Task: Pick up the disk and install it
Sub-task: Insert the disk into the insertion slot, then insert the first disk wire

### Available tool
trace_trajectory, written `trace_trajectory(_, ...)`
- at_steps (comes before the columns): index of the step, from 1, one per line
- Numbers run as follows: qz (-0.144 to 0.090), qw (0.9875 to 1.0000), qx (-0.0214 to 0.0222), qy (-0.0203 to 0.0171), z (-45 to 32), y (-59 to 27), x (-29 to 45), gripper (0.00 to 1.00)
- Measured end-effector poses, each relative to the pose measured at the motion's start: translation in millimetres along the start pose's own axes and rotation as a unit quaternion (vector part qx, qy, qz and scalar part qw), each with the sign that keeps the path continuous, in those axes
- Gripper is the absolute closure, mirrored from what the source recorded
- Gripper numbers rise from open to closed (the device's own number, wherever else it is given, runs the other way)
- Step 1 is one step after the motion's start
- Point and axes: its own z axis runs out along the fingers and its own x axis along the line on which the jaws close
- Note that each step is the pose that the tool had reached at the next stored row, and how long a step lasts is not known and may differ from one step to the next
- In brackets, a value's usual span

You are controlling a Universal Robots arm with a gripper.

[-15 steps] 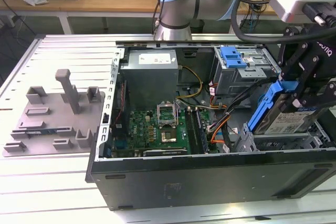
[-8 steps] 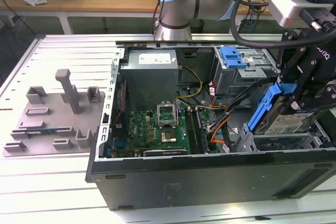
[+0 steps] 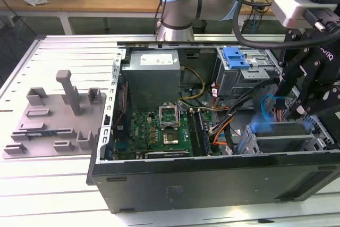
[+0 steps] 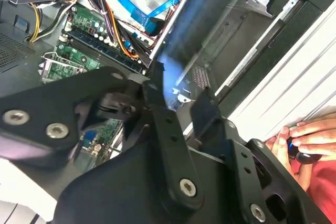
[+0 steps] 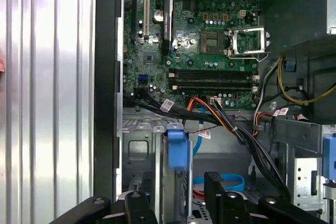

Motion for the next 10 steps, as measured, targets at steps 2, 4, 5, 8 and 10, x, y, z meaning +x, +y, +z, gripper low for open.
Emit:
trace_trajectory(2,0.000,1.0000,0.0000,0.0000,0.1,0.0,0.0,0.49)
trace_trajectory(4,0.000,1.0000,0.0000,-0.0001,0.2,0.0,0.0,0.49)
trace_trajectory(5,0.000,1.0000,0.0000,-0.0001,0.2,0.0,0.0,0.49)
trace_trajectory(8,0.000,1.0000,0.0000,0.0001,0.2,0.0,0.0,0.49)
trace_trajectory(10,0.000,1.0000,0.0000,0.0001,0.2,0.0,0.0,0.49)
